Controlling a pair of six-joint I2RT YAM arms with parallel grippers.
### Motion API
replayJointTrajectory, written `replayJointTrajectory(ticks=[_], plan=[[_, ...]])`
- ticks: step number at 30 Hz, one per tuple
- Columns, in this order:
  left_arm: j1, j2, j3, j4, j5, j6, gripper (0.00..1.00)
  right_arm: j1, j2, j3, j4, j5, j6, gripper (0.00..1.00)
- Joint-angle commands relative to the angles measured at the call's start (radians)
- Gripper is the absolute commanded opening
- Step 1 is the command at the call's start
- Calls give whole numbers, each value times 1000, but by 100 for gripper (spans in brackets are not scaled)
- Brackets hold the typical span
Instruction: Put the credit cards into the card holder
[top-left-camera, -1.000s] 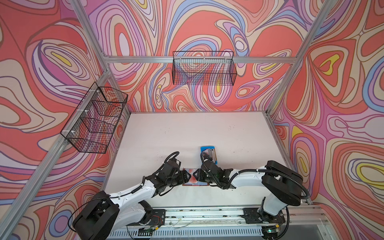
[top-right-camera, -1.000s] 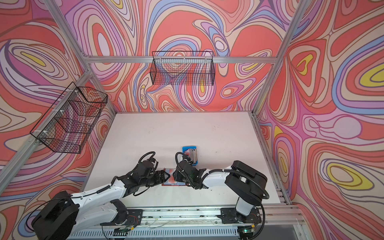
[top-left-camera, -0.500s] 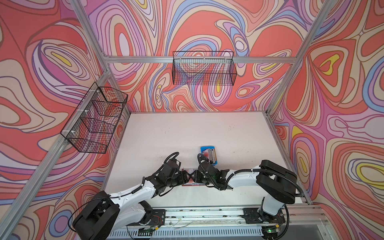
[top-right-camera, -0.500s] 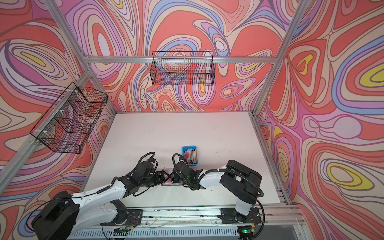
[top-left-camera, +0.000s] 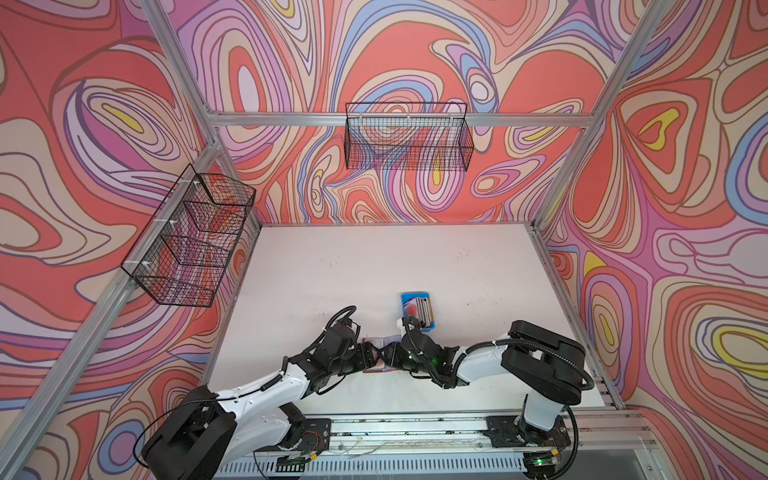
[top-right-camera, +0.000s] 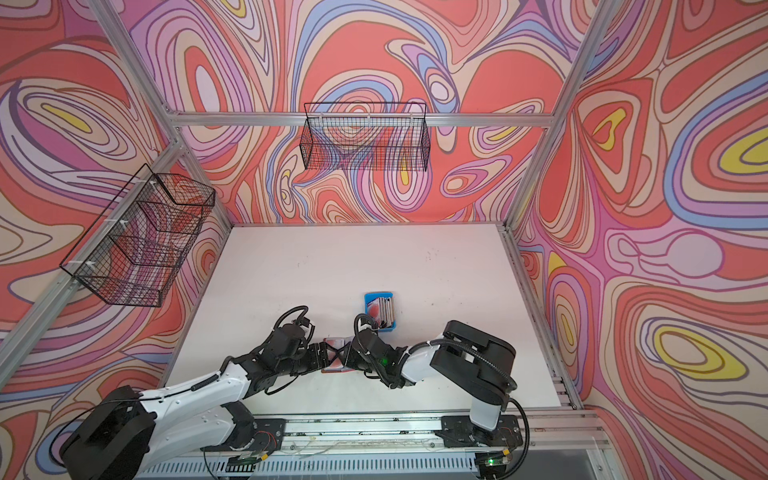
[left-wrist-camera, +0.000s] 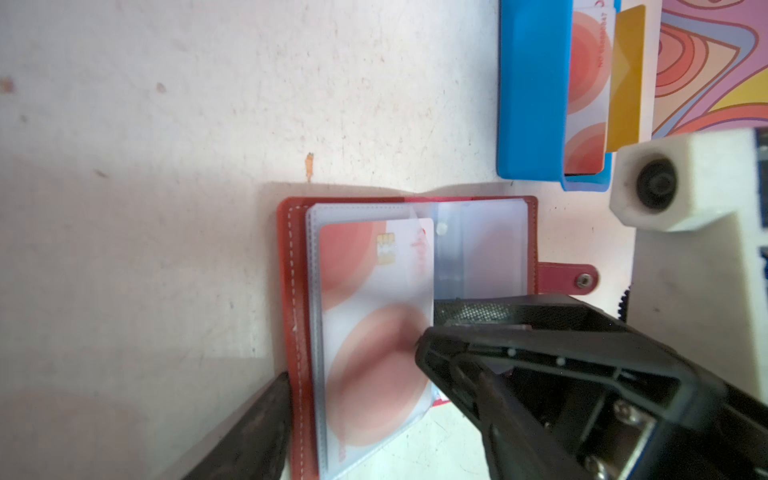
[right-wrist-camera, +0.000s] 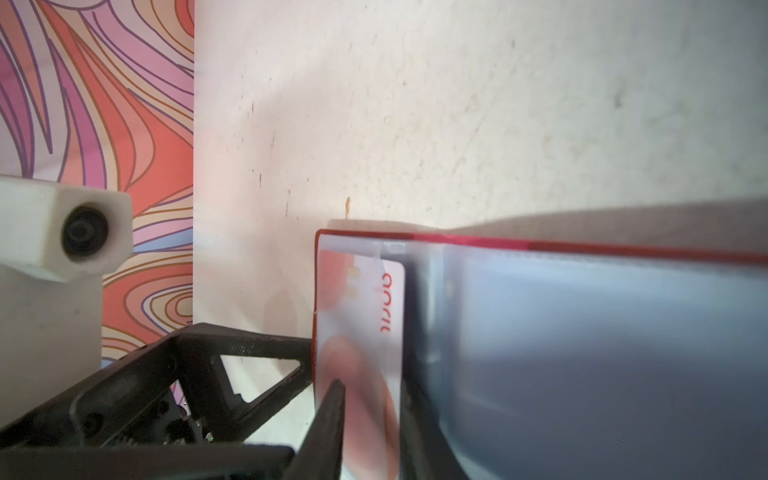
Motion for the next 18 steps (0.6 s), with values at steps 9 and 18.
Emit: replayJointTrajectory(ticks=[9,18], plan=[[-4,-174,23,-192,-140,55,72,27,-173,-17,-202,123,-27,40],[-4,-341,-11,-288,-253,74,68,112,-331,-25,-484,386,-34,43]])
